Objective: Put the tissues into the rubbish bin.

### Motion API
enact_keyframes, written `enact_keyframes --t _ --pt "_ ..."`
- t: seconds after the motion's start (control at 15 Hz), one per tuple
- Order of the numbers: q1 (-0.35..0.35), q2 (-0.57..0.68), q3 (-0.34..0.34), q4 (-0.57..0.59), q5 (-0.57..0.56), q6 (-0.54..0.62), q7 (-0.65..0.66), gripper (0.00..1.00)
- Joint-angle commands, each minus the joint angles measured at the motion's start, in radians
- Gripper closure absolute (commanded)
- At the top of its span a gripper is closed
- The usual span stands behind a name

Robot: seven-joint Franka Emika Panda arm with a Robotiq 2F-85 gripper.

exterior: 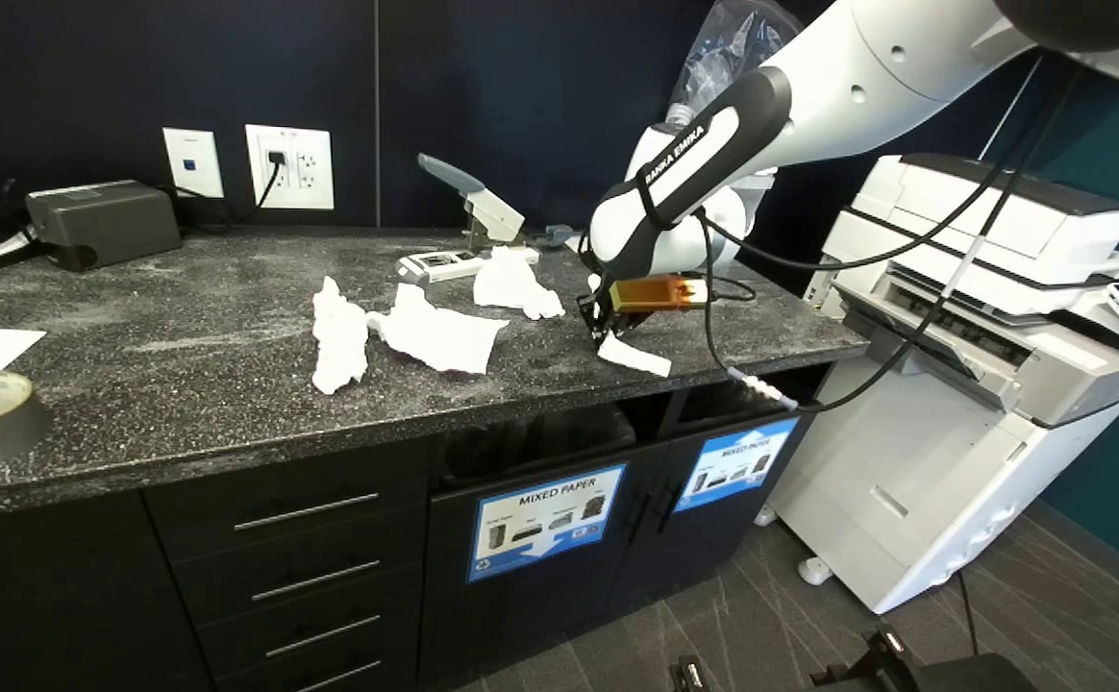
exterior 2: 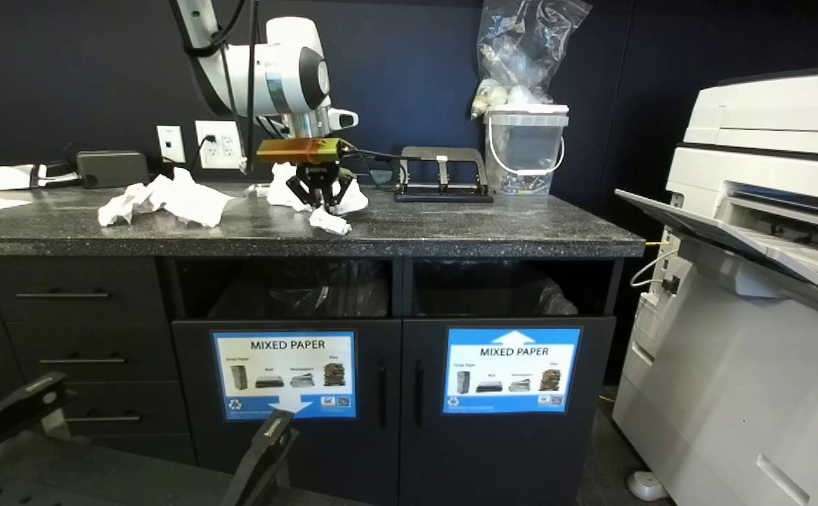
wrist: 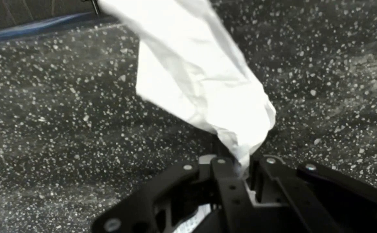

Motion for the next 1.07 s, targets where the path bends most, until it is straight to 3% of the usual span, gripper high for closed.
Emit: enact_keyframes --t 0.0,0.27,0.4,0.67,1.0 --pt "-0.002 -0.026 -0.002 -0.028 0.023 -0.088 -0.028 0.94" --pt "-0.006 -0.124 0.019 -0.136 0.023 -0.204 -0.056 0.89" --pt "-0.016 -0.188 0.038 -0.233 0.032 -0.206 -0.076 0.88" --pt "-0.041 -0.328 0.079 -0.466 0.074 -0.096 -0.140 0.88" --pt "-0.103 -0.427 0.153 -0.735 0.210 0.157 -0.273 0.89"
